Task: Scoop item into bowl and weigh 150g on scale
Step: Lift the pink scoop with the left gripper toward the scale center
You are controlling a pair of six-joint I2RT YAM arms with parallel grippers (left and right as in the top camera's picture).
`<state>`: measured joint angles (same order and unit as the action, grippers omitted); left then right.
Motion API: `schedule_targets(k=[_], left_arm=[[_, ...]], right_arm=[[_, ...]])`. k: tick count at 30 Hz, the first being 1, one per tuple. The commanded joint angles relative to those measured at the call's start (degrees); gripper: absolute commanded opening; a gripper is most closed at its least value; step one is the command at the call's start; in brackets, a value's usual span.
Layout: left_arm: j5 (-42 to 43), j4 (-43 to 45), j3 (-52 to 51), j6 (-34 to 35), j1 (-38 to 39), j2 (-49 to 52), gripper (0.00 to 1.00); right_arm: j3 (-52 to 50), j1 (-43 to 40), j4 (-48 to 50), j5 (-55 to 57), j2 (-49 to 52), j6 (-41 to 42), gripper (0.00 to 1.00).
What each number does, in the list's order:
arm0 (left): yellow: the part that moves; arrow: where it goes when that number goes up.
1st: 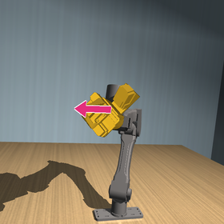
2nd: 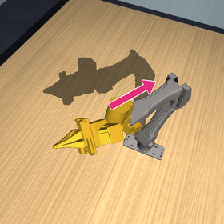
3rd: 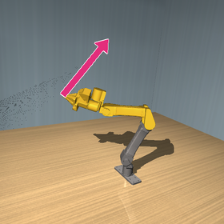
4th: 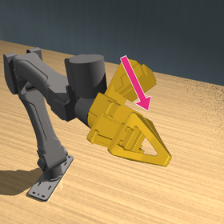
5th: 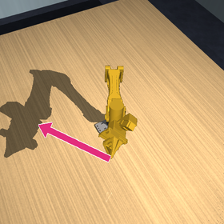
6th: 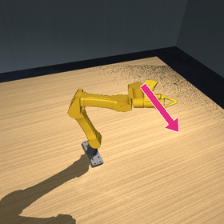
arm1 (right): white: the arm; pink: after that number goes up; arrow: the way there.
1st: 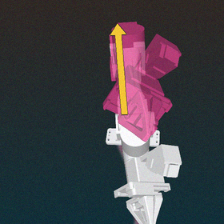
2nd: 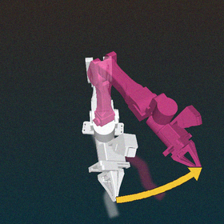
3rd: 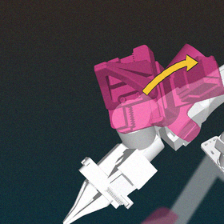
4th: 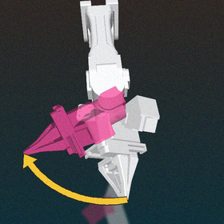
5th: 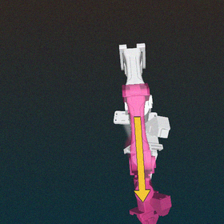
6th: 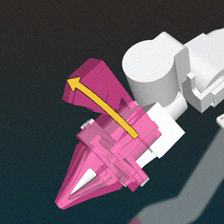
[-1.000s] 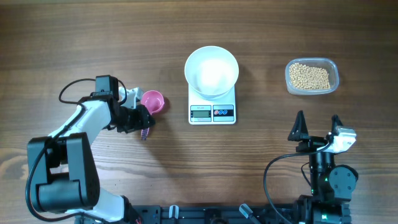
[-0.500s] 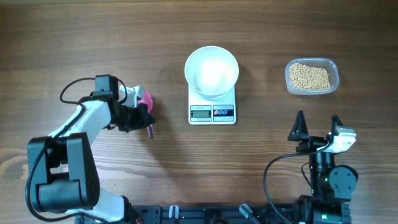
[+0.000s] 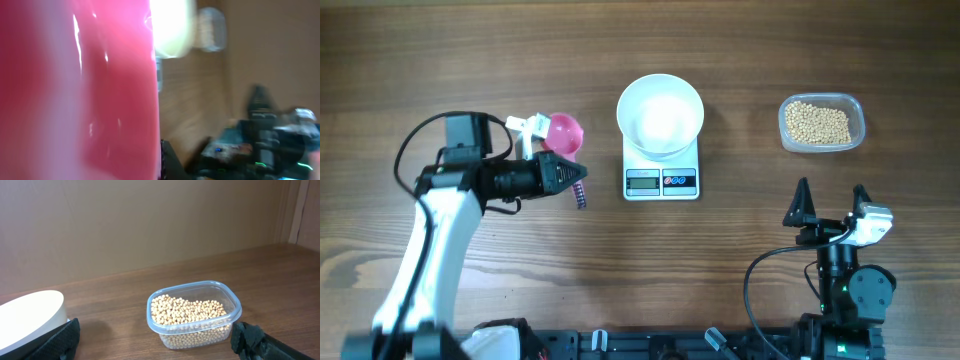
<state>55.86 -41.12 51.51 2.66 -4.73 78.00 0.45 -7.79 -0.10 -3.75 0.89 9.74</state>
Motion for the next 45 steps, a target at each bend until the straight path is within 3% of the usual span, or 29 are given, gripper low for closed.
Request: schedule_targets(k=[1,4,11,15,18,21,27,33,36,41,43,45], left_arm=[[14.6,0.4,1.0,5.4,-0.3,-7.3,0.04],[15.7,0.3,1.0,7.8,-0.3,-11.8,0.04],[9.6,1.3,1.0,23.8,2.4,-20.2,0.04],[7.3,5.7,1.0,25.3,6.5,-23.9,0.04],[-1.9,9.3,1.0,29.3,10.5,-25.7,0.04],[-3.1,17.0,1.0,35.6,14.3,-25.7,0.04],[-8.9,29.3,1.0,44.6,19.3,-24.2,0.04],[-18.9,30.3,1.0,51.1,22.3,-23.9,0.04],[-19.1,31.8,1.0,54.1,22.8,-23.6,0.04],[-19.1,37.4,1.0,58.6,24.6,-22.0,0.04],[-19.1,39.2,1.0,59.9,26.0,-21.0,0.04],[-19.4,40.9,1.0,60.8,28.2,-19.3,0.04]], right_arm=[[-0.2,0.3,0.2,1.0,-0.5,-0.7,1.0],[-0.2,0.3,0.2,1.0,-0.5,-0.7,1.0],[-0.2,0.3,0.3,1.1,-0.5,-0.7,1.0],[-0.2,0.3,0.8,0.2,-0.5,1.2,1.0],[-0.2,0.3,1.3,-10.4,-0.5,19.8,1.0],[-0.2,0.3,2.0,-22.4,-0.3,56.2,1.0],[-0.2,0.3,2.2,-27.1,-0.2,85.2,1.0],[-0.2,0.3,2.4,-34.1,-0.2,97.1,1.0],[-0.2,0.3,7.3,-38.8,-0.2,96.7,1.0],[-0.2,0.3,25.0,-41.7,-0.2,97.1,0.99],[-0.2,0.3,26.1,-43.9,-0.2,98.6,0.99],[-0.2,0.3,26.1,-46.0,0.1,98.3,0.89]])
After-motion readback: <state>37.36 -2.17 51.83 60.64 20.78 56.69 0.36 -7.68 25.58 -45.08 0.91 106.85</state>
